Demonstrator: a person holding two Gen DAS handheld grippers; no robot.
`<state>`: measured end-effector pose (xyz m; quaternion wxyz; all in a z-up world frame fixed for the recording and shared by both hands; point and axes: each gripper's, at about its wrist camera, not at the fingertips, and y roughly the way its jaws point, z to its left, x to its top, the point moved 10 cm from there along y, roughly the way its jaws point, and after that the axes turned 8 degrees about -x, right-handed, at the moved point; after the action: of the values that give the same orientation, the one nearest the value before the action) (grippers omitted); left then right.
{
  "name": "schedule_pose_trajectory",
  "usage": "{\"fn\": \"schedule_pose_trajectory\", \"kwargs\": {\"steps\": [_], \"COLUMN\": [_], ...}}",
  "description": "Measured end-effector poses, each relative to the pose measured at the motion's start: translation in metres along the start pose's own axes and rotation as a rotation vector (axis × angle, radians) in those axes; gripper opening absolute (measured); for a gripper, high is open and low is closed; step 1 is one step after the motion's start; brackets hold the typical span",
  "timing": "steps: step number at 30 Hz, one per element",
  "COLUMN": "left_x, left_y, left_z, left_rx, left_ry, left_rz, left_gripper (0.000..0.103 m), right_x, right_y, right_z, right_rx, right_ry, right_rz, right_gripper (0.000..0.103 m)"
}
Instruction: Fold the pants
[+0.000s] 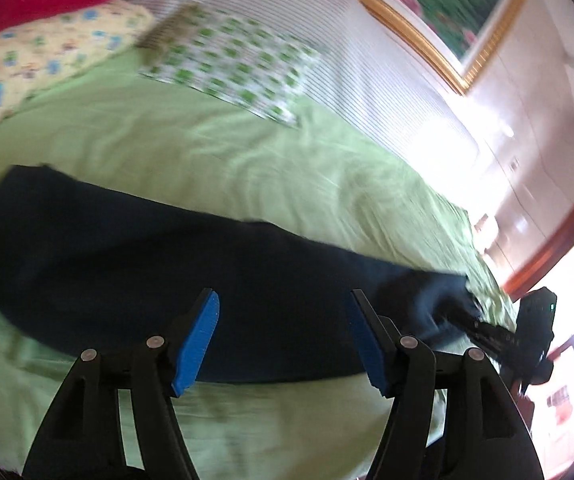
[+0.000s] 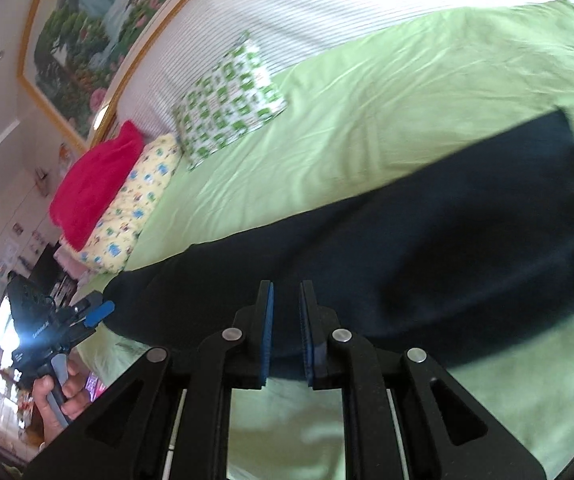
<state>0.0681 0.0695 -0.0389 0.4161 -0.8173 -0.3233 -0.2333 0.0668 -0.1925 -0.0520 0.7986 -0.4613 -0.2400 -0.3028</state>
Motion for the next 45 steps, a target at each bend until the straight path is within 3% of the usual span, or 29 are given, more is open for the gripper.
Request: {"fn": "schedule_pose_trajectory", "kwargs": {"steps": [10, 12, 14, 15, 31, 38, 45], "left_x": [-0.036, -0.041, -0.046, -0.048, -0.091, -0.101, -0.11], "left_y": [0.055, 0.065, 0.075, 0.079, 0.166, 0.192, 0.213], "left_z": [-0.07, -0.083, -0.094, -0.1, -0.188, -0.204, -0.206], "left_rx": [-0.129, -0.144, -0.153, -0.157, -0.186, -0.128, -0.118], "left_ry": [0.072, 0.101, 0.133, 0.15, 0.496, 0.649, 0.726], "left_rz": [0.146, 0.173, 0.197, 0.211, 0.429, 0.453, 0.508], "left_gripper": [0.072, 0.074, 0.074, 0.074, 0.075, 0.074, 0.054], "right_x": [0.004, 0.005, 0.007, 0.008, 0.016, 0.032, 0.038], "right_y": [-0.039, -0.044, -0.05, -0.053, -0.065, -0.064, -0.056], "right_z": [-0.058, -0.068, -0.077, -0.08, -0.126, -0.135, -0.146], "right_rx": [-0.093, -0.112, -0.132, -0.138, -0.185, -0.181, -0.152], "right_ry": [0.118, 0.134, 0.149, 0.153, 0.248, 0.275, 0.331], "right_rz": [-0.073, -0.087, -0.105, -0.116, -0.154, -0.18, -0.182], "right_gripper": [0.015, 0.022, 0.043, 0.044, 0.044, 0.044, 0.044]}}
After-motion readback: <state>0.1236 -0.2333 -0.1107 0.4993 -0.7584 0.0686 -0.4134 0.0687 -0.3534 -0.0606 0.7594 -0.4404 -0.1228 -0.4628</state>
